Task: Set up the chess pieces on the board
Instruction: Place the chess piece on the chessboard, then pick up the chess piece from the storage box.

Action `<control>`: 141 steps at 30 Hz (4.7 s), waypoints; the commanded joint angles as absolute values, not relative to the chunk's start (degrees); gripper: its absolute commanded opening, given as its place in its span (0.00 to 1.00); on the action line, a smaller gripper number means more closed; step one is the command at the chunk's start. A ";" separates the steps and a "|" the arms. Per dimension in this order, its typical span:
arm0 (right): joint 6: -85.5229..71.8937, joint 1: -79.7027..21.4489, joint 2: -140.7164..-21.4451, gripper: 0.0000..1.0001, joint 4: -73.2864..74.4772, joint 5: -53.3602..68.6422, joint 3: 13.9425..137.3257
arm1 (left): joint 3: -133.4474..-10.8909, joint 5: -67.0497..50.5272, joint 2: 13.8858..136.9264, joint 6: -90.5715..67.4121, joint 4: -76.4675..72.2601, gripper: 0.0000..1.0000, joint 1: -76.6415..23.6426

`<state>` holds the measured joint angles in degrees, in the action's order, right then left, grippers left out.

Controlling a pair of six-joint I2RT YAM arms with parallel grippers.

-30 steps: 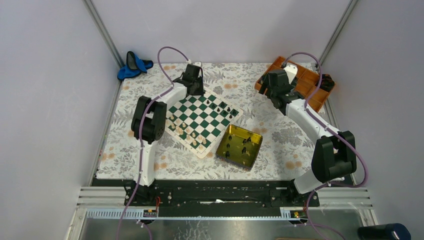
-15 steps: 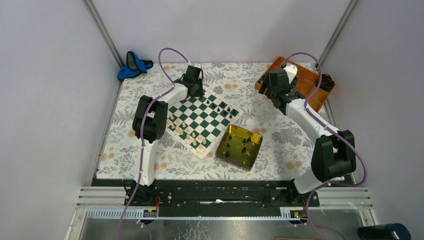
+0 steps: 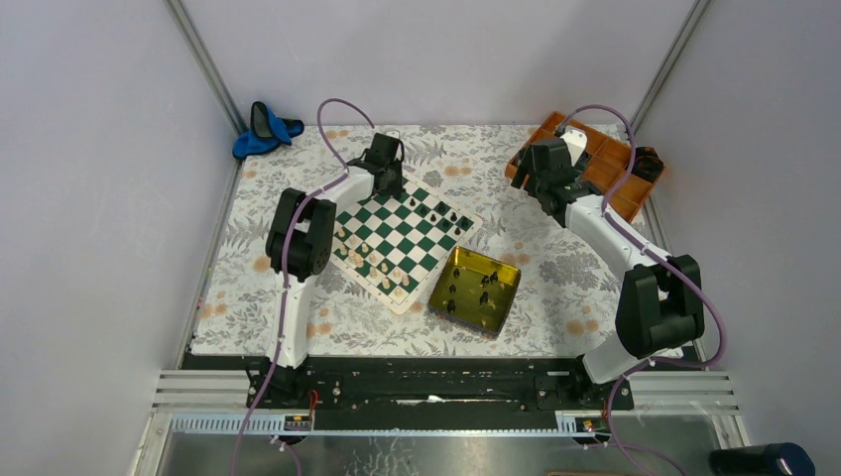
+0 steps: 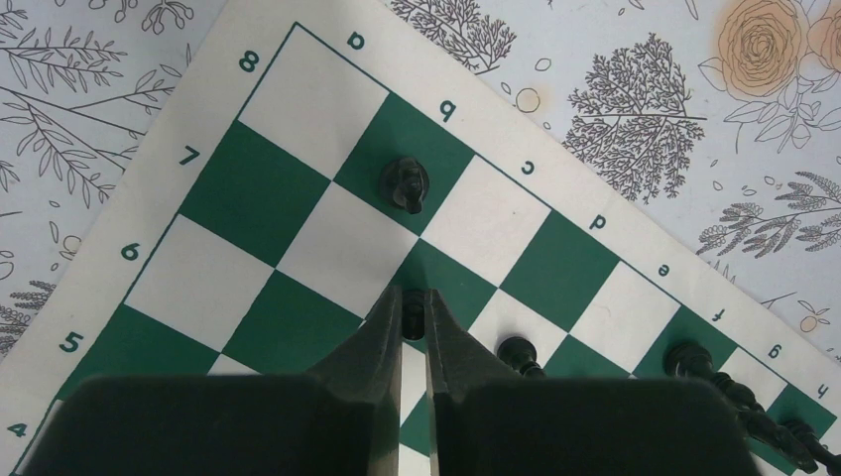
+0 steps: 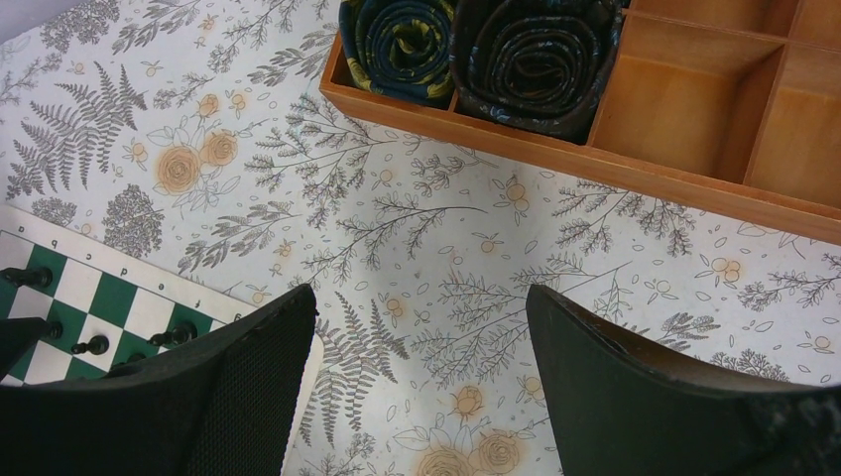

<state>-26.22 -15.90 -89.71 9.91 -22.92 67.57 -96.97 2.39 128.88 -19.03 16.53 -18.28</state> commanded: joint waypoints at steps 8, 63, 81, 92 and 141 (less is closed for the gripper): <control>-27.03 -15.44 -89.73 0.85 8.53 -23.00 68.24 | -99.34 2.03 130.08 -19.12 16.69 0.06 -18.98; -25.33 -15.47 -83.72 0.85 8.92 -37.44 65.40 | -65.48 -4.57 80.89 -21.70 6.20 0.34 -27.58; -17.79 -15.56 -85.32 0.77 8.64 -44.79 71.15 | -59.03 -31.20 73.15 -29.72 -6.85 0.93 -27.36; -19.40 -15.56 -84.11 0.79 10.35 -43.02 69.68 | -64.27 -28.08 83.22 -26.39 6.15 0.99 -30.41; -30.25 -15.53 -76.90 0.65 12.65 -39.64 58.36 | -83.25 5.26 111.63 -12.82 27.90 0.44 -52.60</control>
<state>-29.43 -15.70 -79.00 13.08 -39.33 57.98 -81.06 3.51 110.45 -14.11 27.35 -52.14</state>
